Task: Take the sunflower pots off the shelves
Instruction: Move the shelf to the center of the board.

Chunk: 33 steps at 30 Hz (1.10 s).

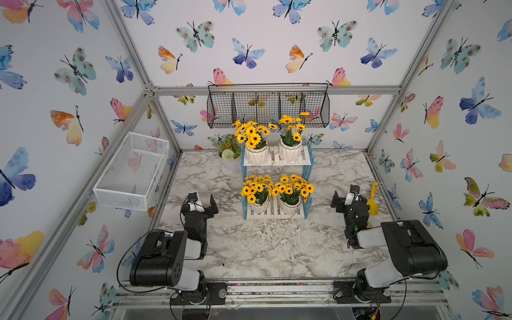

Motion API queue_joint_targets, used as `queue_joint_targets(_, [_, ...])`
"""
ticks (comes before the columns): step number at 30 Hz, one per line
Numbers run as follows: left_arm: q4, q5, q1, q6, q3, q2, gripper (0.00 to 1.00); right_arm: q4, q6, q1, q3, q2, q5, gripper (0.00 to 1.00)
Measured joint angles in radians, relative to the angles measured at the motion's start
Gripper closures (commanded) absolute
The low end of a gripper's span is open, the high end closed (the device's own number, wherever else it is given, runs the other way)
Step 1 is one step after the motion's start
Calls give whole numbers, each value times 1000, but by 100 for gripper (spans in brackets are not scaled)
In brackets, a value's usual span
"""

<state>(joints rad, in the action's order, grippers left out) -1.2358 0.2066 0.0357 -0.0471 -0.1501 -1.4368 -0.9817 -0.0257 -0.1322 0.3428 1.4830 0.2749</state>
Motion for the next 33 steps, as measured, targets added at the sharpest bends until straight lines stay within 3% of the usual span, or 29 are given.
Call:
queue_joint_targets(4, [205,43,0,-19,-99,95,2,315,-56,0,316,-89,44,2])
queue_joint_targets(7, [369,96,-22,-91,-218,168,2,513,-175,0,580,-85,42,2])
queue_joint_targets(11, [526,39,-132,-234,-325,300,2,684,-321,5,793,-73,-80,2])
queue_joint_targets(16, [713,-223,-217,-394,-499,355,2,729,-360,11,790,-68,-351,2])
queue_joint_targets(20, [926,-369,-231,-454,-648,333,0,901,-361,7,925,-3,-441,3])
queue_joint_targets(25, [1137,-422,-230,-477,-772,318,1,1019,-348,7,1069,13,-467,3])
queue_joint_targets(33, [1151,-436,-230,-438,-706,381,0,1072,-344,7,1045,-8,-480,2])
